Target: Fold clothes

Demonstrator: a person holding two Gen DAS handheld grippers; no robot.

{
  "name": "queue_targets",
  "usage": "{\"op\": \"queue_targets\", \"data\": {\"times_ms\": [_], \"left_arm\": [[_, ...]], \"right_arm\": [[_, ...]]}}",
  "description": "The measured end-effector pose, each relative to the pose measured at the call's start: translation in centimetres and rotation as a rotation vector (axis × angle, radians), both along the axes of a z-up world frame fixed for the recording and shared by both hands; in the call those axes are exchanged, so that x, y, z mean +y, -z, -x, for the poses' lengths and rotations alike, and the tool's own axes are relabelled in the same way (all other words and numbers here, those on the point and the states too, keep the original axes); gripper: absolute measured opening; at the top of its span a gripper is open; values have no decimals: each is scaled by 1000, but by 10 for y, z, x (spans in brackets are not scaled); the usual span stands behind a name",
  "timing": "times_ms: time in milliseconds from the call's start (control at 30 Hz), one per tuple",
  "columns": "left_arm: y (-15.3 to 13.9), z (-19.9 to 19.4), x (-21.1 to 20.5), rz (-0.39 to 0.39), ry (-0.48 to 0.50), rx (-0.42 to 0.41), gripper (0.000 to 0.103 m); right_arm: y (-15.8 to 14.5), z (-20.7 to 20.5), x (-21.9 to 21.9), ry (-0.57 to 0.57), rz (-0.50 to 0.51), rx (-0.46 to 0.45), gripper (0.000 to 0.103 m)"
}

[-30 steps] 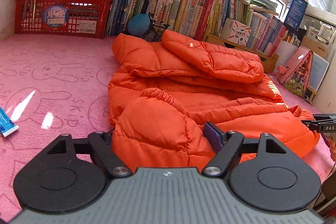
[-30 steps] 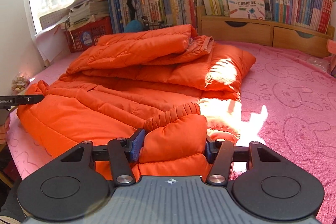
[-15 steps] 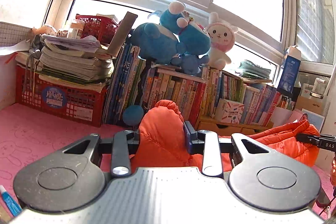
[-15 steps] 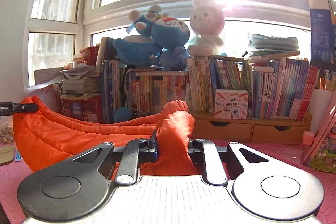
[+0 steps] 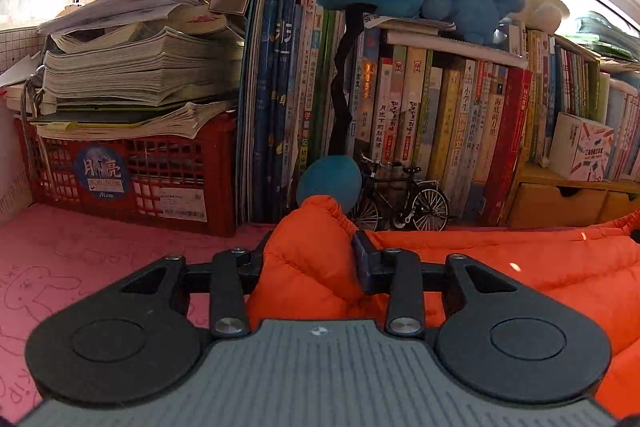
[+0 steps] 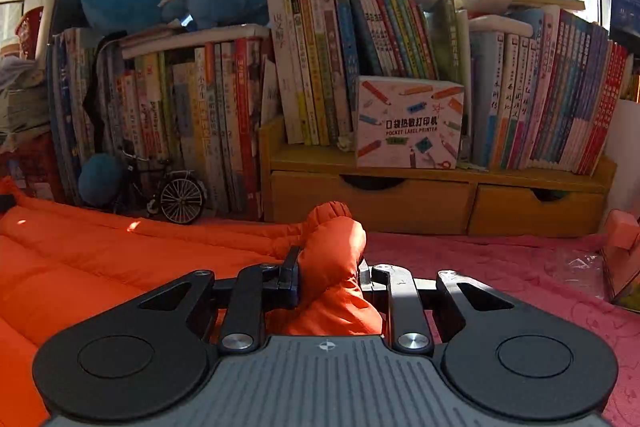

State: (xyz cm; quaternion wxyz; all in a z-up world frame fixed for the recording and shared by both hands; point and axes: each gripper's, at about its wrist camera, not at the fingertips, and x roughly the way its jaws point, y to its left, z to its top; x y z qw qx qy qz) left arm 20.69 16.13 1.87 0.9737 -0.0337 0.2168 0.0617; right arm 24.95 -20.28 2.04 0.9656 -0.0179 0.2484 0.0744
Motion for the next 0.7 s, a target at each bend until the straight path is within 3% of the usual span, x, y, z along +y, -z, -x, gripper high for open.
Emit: {"op": "queue_targets", "data": {"times_ms": [167, 333, 700], "left_arm": [[27, -15, -2, -101, -51, 56, 54], [37, -23, 10, -23, -57, 80, 63], [41, -29, 1, -91, -99, 111, 71]], "right_arm": [[31, -14, 2, 30, 23, 66, 35], [42, -15, 4, 49, 16, 83, 37], [48, -23, 8, 58, 39, 112, 43]]}}
